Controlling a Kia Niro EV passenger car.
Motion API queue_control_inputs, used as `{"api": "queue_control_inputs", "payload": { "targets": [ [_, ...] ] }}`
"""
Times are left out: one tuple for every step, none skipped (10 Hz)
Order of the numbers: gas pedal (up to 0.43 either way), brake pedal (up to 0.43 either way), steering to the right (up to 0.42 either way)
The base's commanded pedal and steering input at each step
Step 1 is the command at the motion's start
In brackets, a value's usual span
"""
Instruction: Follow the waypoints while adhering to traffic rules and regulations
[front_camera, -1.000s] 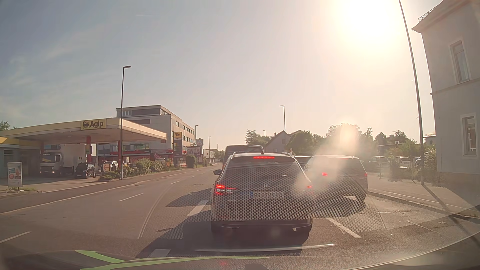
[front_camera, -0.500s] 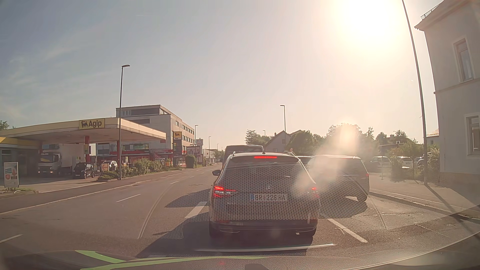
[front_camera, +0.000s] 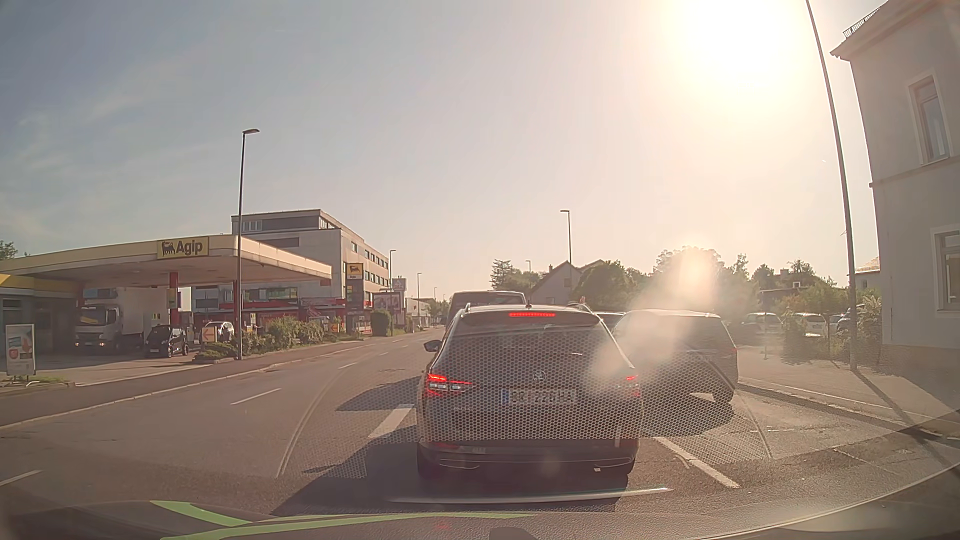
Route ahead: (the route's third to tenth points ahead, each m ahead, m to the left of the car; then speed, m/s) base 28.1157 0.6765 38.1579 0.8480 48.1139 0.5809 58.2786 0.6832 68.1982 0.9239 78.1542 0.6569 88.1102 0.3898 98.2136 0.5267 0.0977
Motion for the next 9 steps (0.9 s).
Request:
{"api": "queue_control_inputs", "payload": {
  "targets": [
    [0.0,0.213,0.004],
    [0.0,0.213,0.004],
    [0.0,0.213,0.003],
    [0.0,0.22,0.003],
    [0.0,0.22,0.004],
    [0.0,0.22,0.004],
    [0.0,0.22,0.004],
    [0.0,0.22,0.004],
    [0.0,0.22,0.004]
  ]
}}
